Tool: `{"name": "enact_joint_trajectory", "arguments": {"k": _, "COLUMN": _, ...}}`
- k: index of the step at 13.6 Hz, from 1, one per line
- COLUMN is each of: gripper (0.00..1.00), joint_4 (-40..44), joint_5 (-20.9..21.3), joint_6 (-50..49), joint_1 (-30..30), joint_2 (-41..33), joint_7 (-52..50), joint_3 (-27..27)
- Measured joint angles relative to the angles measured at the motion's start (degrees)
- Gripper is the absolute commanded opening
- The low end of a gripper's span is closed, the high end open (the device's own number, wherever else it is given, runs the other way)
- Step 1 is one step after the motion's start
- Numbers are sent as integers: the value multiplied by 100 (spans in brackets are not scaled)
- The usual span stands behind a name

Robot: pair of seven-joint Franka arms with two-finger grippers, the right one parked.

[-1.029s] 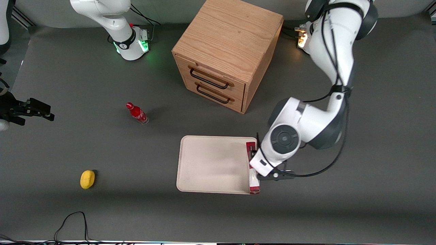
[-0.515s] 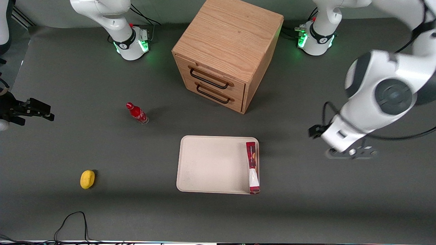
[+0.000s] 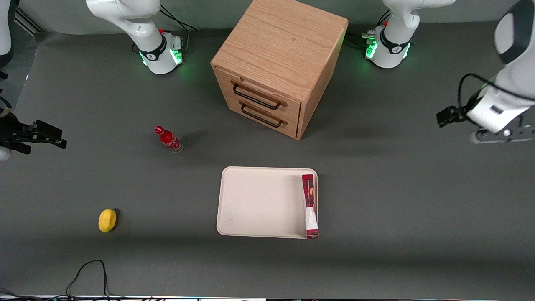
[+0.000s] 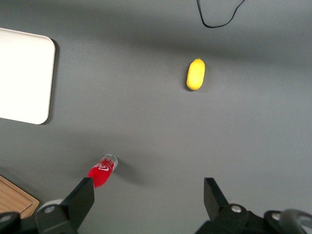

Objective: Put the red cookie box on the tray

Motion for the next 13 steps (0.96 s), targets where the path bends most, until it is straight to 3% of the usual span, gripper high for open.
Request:
{"name": "enact_joint_trajectory", "arguments": {"k": 8, "gripper": 100, "joint_4": 622, "joint_5": -55, "joint_6": -515, "joint_1": -170, "joint_2": -124, "joint_7": -20, "joint_3": 224}}
{"name": "enact_joint_trajectory", "arguments": {"k": 13, "gripper": 100, "joint_4": 663, "joint_5": -300, "joint_6": -639, "joint_1": -394, "joint_2": -87, "joint_7": -33, "joint_3": 445}}
